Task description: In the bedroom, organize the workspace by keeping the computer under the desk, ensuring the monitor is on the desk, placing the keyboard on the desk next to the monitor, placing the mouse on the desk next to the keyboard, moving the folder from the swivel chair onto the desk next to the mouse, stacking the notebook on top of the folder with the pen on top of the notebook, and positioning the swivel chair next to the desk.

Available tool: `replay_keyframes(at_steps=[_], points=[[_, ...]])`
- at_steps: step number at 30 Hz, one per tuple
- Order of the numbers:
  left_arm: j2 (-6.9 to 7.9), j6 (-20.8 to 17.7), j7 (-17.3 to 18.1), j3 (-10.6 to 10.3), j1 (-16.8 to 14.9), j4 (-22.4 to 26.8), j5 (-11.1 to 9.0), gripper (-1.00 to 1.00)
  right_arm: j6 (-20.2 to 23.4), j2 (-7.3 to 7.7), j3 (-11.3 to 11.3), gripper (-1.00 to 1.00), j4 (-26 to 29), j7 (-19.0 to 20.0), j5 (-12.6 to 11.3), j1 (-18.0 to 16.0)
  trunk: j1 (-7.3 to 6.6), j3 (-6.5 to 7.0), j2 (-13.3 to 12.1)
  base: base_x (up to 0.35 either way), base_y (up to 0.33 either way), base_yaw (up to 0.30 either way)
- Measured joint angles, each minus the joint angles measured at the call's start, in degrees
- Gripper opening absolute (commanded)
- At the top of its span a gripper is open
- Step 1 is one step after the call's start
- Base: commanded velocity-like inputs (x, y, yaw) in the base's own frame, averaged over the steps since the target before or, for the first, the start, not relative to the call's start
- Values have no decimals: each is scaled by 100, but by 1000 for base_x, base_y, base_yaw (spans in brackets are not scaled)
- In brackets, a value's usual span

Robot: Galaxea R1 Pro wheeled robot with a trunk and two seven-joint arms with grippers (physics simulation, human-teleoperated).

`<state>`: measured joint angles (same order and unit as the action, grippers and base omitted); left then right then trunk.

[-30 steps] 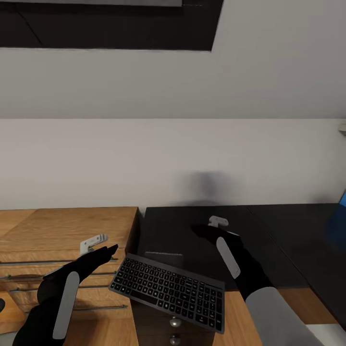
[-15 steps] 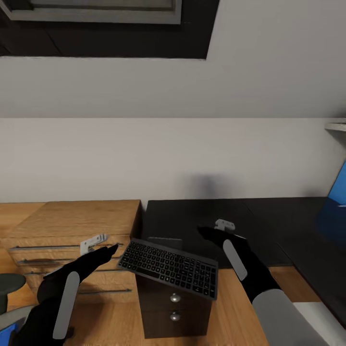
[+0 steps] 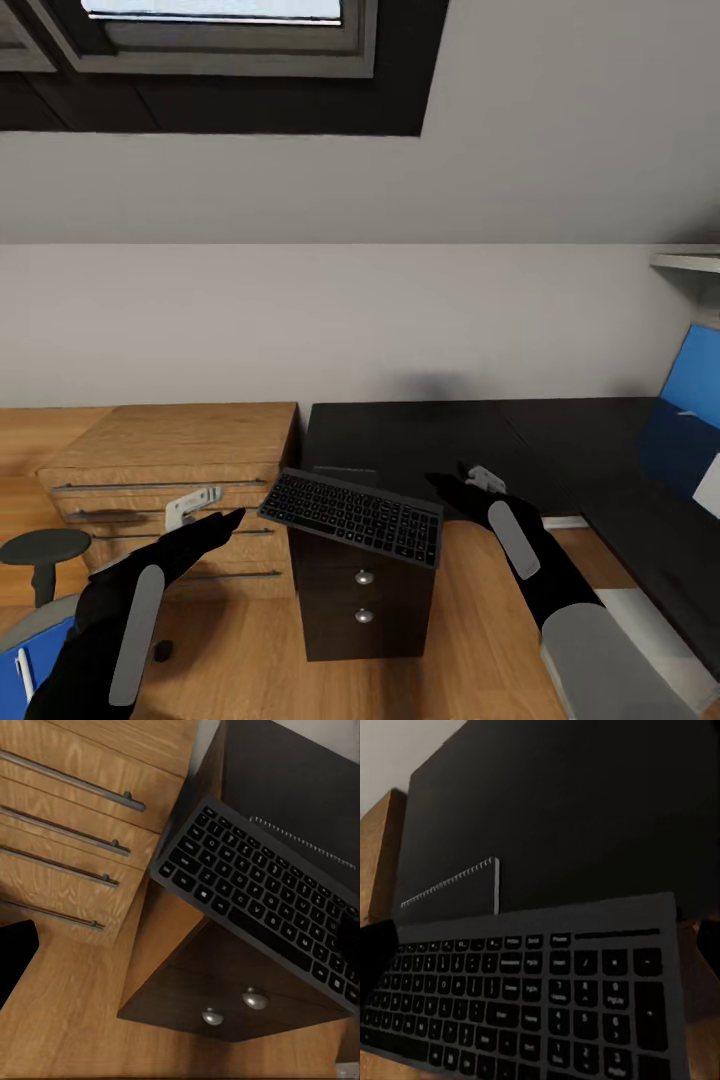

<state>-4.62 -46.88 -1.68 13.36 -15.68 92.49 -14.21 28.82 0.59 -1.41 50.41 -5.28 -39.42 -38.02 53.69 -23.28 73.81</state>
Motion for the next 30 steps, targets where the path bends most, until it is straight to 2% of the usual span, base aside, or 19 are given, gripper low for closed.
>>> replay_keyframes(at_steps=[6,10,11,13,14,15,16,17,20,30], points=[[23,-7,1,102,0,14,-6,100,3,177,15,100,-210,435,-318,0,-1,0,1,-34,0,0],[19,-12,1,532,0,17,-13,100,0,241,74,100,-302,575,-487,0,-1,0,1,-6,0,0],[23,-22,4,931,1,17,-23,100,-8,273,191,100,-337,614,-602,7,-1,0,1,-1,0,0],[32,-23,6,1065,1,20,-118,100,-12,281,244,100,-371,624,-667,14,-1,0,0,-1,0,0],[44,-24,7,1137,1,23,-220,100,-14,294,303,100,-420,629,-726,19,-1,0,0,0,0,0],[90,-25,4,1215,1,25,-507,100,-14,315,475,100,-532,639,-836,24,-1,0,0,0,0,0],[132,-22,-6,1243,1,26,-704,100,-15,326,655,100,-606,642,-889,25,20,-18,39,0,0,0],[168,-19,-20,1257,1,26,-814,100,-15,332,828,100,-648,640,-916,26,42,-36,79,0,0,0],[217,-17,-34,1268,1,27,-904,100,-15,337,1044,100,-698,644,-940,27,108,-90,200,0,0,0],[257,-17,-45,1280,1,25,-936,100,-7,330,1274,100,-1023,647,-961,27,328,-269,601,0,0,0]])
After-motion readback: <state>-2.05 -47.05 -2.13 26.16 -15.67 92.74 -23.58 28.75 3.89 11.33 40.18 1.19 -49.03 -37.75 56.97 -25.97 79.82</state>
